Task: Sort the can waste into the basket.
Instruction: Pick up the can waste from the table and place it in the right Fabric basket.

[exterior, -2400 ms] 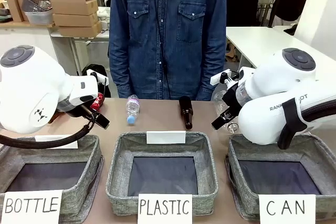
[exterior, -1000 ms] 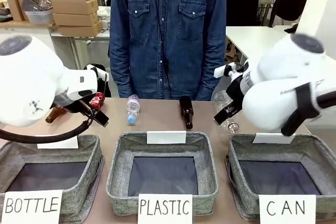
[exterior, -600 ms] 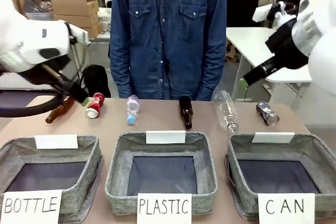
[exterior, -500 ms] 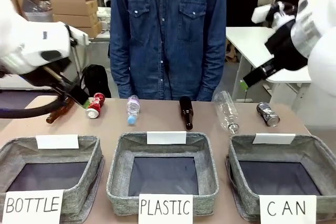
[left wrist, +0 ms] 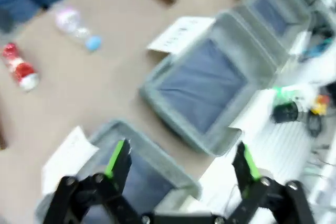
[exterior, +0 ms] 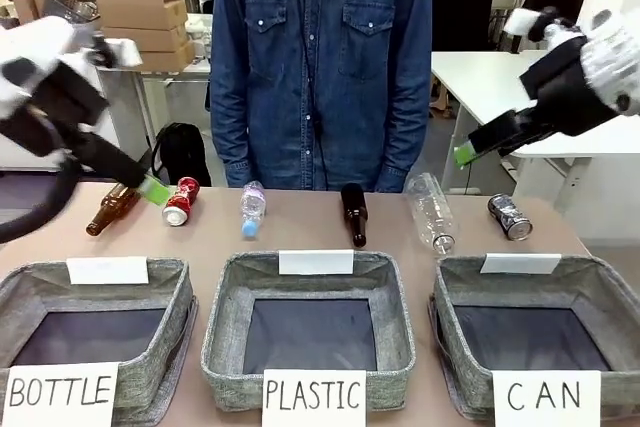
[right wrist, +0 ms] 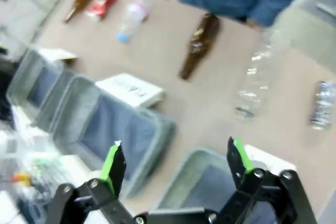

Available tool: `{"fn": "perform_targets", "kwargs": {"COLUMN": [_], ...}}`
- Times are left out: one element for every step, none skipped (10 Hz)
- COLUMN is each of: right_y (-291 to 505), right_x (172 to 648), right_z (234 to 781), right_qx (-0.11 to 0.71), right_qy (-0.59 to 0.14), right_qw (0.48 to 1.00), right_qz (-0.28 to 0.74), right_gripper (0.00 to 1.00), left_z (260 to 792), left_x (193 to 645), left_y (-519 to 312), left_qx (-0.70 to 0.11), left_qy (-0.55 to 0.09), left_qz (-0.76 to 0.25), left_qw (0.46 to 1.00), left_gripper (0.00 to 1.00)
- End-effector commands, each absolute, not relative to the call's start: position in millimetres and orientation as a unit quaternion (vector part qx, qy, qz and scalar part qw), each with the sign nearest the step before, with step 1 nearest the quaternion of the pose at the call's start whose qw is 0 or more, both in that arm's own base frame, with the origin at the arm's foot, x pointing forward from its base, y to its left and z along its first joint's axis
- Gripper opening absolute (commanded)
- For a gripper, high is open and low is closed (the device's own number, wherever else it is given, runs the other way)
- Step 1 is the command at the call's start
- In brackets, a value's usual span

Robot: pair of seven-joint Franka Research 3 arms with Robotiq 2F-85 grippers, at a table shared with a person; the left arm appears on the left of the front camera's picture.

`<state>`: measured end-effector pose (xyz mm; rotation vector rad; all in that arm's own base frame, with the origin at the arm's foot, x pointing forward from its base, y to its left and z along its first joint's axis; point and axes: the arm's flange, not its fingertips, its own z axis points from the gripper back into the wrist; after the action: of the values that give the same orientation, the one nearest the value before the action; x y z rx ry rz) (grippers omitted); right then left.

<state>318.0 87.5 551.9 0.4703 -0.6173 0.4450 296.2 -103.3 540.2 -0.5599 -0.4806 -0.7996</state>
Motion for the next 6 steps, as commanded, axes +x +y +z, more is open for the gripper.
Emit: {"fn": "perform_targets", "kwargs": {"right_y": [47.9,31.9,14.8,-3.9,-20.2,-33.7], "right_x": [298.3,291.6,286.0,282.3,277.1,274.1], "right_z": [547.6,548.4,547.8,543.2,538.4,532.7], "right_qx": [0.440,0.481,0.508,0.525,0.534,0.534], "right_qy": [-0.236,-0.233,-0.237,-0.246,-0.259,-0.266], "right_qw": [0.859,0.842,0.828,0.814,0.804,0.800], "right_qz": [0.117,0.067,0.031,-0.005,-0.032,-0.063], "right_gripper": [1.00,1.00,1.00,1.00,1.00,1.00], "left_z": [535.3,529.4,526.4,524.0,521.9,520.4], "left_x": [305.8,307.1,305.4,303.4,302.0,299.4], "left_y": [-64.3,-48.0,-29.3,-9.5,10.2,27.6], "left_qx": [-0.445,-0.493,-0.523,-0.549,-0.566,-0.584], "left_qy": [-0.136,-0.148,-0.170,-0.193,-0.210,-0.232], "left_qz": [-0.293,-0.251,-0.227,-0.203,-0.178,-0.151], "left_qw": [0.835,0.820,0.804,0.788,0.777,0.763], "left_gripper": [1.00,1.00,1.00,1.00,1.00,1.00]}}
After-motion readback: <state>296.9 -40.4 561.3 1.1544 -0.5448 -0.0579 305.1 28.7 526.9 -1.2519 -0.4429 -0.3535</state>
